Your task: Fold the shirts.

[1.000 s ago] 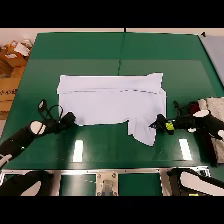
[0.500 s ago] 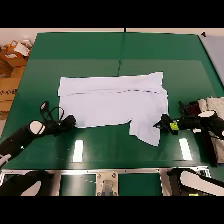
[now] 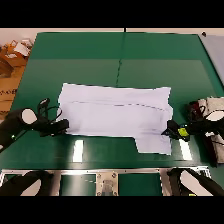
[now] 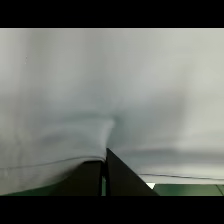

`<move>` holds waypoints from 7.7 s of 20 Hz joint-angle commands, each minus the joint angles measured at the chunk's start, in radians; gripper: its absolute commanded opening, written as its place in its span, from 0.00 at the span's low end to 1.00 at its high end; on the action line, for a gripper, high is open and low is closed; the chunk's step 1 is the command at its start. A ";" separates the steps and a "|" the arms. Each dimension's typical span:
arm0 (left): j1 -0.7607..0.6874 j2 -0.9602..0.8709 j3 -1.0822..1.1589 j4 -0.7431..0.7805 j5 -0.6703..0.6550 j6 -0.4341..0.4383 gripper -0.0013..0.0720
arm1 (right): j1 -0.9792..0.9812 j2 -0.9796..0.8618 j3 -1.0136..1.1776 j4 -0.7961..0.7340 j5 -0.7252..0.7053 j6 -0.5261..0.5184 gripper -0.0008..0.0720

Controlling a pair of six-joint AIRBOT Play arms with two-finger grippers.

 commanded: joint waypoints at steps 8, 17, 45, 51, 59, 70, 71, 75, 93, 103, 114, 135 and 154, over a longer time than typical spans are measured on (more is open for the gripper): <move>0.005 -0.184 0.456 -0.021 -0.100 0.182 0.05 | 0.069 0.037 0.253 0.132 -0.047 0.040 0.03; 0.005 -0.674 0.840 -0.038 -0.005 0.227 0.05 | 0.143 -0.460 0.571 0.329 -0.299 -0.120 0.04; 0.196 -0.713 1.147 -0.214 -0.200 0.182 0.65 | -0.098 -0.865 0.782 0.432 0.140 -0.583 0.84; 0.121 -0.716 1.143 -0.278 -0.170 0.246 0.65 | 0.052 -0.865 0.896 0.431 0.156 -0.523 0.14; -0.252 -0.846 1.142 -0.268 -0.035 0.286 0.05 | 0.137 -0.680 1.151 0.387 0.382 -0.267 0.03; -0.495 -1.076 1.165 -0.436 0.143 0.286 0.05 | 0.193 -0.601 1.363 0.341 0.514 -0.096 0.03; -0.487 -1.076 1.191 -0.433 0.097 0.290 0.05 | 0.193 -0.601 1.363 0.342 0.514 -0.096 0.03; -0.394 -1.073 1.413 -0.313 -0.282 0.317 0.05 | 0.209 -0.600 1.363 0.353 0.515 -0.054 0.03; 0.245 -0.827 1.539 0.151 -0.676 0.394 0.05 | 1.139 -1.069 1.363 0.602 -0.748 0.179 0.69; 0.261 -0.827 1.539 0.147 -0.681 0.412 0.05 | 0.649 -0.796 1.344 0.144 0.072 0.161 0.03; 0.261 -0.827 1.539 0.148 -0.676 0.408 0.05 | 0.553 -0.790 0.824 0.289 -0.176 0.074 0.81; 0.261 -0.827 1.426 0.140 -0.685 0.409 0.05 | 0.150 -0.360 1.114 0.481 -0.113 0.181 0.03; 0.261 -0.827 1.426 0.098 -0.679 0.389 0.05 | -0.684 -0.052 0.930 -0.218 0.171 0.436 0.03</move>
